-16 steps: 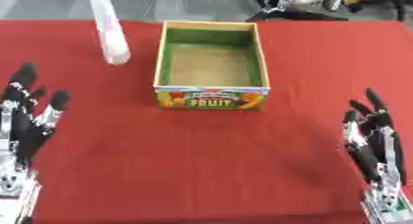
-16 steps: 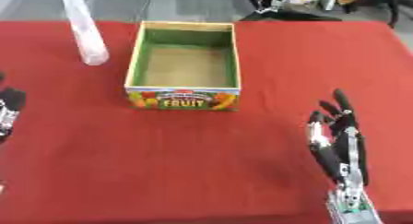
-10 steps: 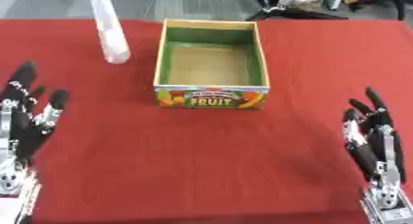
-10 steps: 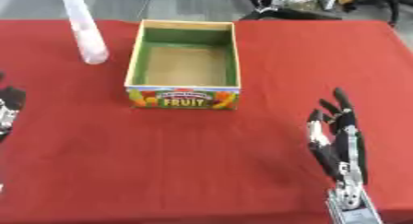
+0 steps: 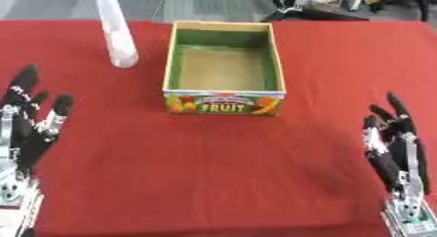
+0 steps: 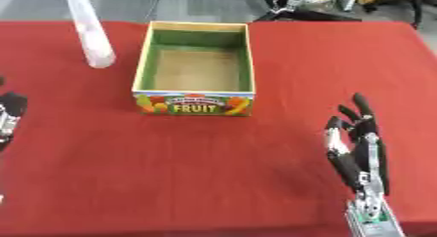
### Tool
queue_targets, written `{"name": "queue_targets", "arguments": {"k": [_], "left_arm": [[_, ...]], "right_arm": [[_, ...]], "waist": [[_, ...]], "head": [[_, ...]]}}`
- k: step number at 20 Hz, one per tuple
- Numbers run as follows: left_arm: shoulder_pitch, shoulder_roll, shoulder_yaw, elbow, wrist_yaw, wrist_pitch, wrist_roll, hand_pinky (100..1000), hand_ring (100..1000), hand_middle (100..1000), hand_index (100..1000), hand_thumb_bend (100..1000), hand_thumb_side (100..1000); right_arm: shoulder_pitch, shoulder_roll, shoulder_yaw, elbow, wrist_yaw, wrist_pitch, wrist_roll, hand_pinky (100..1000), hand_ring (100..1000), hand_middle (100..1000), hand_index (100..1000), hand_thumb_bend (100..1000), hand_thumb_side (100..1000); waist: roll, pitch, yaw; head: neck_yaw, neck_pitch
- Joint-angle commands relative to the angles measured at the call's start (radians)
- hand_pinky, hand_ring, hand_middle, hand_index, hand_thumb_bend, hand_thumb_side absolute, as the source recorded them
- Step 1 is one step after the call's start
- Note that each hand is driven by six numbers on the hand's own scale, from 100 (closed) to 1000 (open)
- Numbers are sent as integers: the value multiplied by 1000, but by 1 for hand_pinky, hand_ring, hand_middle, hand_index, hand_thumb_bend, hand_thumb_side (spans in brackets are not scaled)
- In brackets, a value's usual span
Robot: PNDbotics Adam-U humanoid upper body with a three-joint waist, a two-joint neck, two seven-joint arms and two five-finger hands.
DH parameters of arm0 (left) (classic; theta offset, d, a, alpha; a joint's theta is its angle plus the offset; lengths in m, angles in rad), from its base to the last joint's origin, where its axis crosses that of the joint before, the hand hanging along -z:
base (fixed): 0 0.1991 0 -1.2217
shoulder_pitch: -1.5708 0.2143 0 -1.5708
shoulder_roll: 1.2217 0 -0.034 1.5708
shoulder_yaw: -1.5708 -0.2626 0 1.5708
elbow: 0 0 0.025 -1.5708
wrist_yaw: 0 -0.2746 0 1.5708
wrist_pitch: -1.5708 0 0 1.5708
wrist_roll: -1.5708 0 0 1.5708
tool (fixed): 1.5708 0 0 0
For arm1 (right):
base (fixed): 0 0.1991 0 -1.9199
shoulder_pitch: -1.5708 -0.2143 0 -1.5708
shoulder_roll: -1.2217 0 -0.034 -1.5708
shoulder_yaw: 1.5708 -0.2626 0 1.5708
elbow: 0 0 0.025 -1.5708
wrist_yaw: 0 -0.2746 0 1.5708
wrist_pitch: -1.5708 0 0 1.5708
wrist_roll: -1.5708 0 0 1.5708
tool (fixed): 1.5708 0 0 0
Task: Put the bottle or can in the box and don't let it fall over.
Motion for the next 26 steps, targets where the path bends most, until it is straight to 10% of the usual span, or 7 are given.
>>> {"name": "queue_targets", "arguments": {"k": [1,14,26], "left_arm": [[-10,22,10,-18,0,3,4,934,1000,948,912,735,572],[-174,211,16,7,78,47,56,909,1000,934,908,714,541],[-524,378,-20,503,200,69,134,911,1000,950,918,762,528]], "right_arm": [[-5,-21,-3,-12,5,3,-3,795,880,1000,963,100,470],[-11,-16,-5,-17,-1,4,-10,796,882,1000,965,100,470],[-13,-8,6,-21,-11,6,0,796,883,1000,965,100,470]], "waist": [[2,-5,0],[6,53,1],[-7,72,-23]], "head": [[1,-10],[-2,-38],[-3,-63]]}}
